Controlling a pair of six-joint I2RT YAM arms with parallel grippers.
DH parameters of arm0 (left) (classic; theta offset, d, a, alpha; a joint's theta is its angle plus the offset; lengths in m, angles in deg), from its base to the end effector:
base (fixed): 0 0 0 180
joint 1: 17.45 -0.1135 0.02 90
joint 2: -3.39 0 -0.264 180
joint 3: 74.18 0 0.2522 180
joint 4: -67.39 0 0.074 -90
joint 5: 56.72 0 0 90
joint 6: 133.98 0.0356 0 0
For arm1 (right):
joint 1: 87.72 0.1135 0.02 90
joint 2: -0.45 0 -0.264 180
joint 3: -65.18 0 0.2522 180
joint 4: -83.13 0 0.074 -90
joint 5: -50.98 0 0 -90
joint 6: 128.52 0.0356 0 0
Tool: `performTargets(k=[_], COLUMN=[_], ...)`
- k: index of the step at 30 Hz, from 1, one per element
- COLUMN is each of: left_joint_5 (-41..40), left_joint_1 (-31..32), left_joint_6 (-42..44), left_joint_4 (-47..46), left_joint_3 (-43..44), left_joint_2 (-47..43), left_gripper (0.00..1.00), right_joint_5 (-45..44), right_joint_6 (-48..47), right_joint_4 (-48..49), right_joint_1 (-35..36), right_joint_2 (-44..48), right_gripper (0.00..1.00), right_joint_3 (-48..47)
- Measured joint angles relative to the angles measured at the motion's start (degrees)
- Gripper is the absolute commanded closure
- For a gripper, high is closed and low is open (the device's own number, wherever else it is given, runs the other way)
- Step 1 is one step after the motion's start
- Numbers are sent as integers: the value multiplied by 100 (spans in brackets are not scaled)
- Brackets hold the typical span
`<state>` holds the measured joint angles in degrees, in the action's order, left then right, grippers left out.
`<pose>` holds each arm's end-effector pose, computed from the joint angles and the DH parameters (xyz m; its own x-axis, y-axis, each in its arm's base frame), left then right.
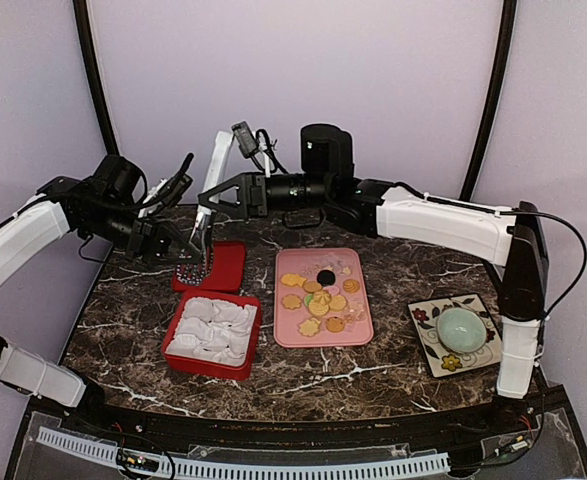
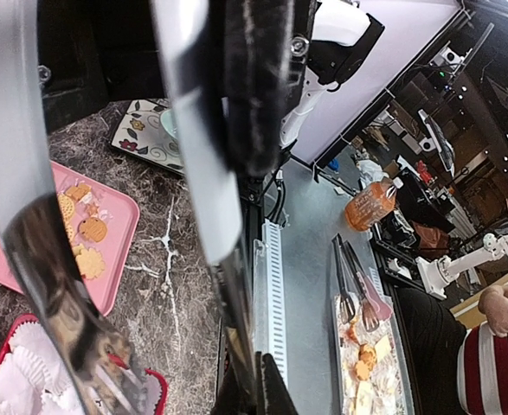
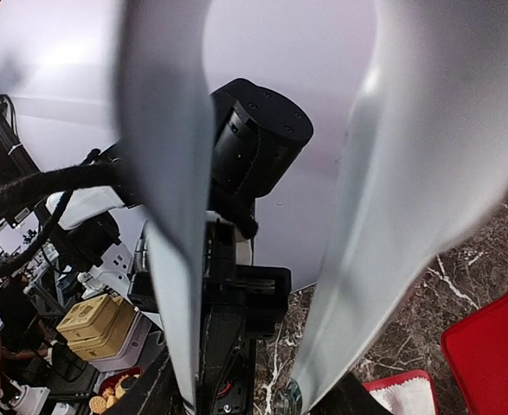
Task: Pack the cookies
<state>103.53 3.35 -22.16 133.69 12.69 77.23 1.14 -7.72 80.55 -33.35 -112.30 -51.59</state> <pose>0.2159 -0.1179 0.3550 -0.4554 0.3073 -0.8356 0.8784 0.0019 -0.4780 0.2580 0.3993 0.3772 -0.4978 -0.0228 -0.8670 -0.8637 -0.0782 0.4980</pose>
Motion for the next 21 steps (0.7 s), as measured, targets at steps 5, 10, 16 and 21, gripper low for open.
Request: performTargets(k=[5,10,16,21], left_joint_5=[-181,-378,-535,-608], left_joint_1=[2,4,7,7], left_joint_6=[343,660,901,1113], left_joint_4=[179,424,588,809], left_joint_3=[31,44,103,190], left_joint_2=[0,9,11,63], left_gripper=[100,100,100,100], right_joint_5=[70,190,295,393], right_joint_6=[-101,-393,-640,-706], right_joint_4=[-199,-826,-1322,-1554], right_joint_1=[-35,-63,-70,-70], right_joint_2=[70,81,79,79], right_gripper=[35,34,35,36], right_joint_3=[-15,-398,-586,-590])
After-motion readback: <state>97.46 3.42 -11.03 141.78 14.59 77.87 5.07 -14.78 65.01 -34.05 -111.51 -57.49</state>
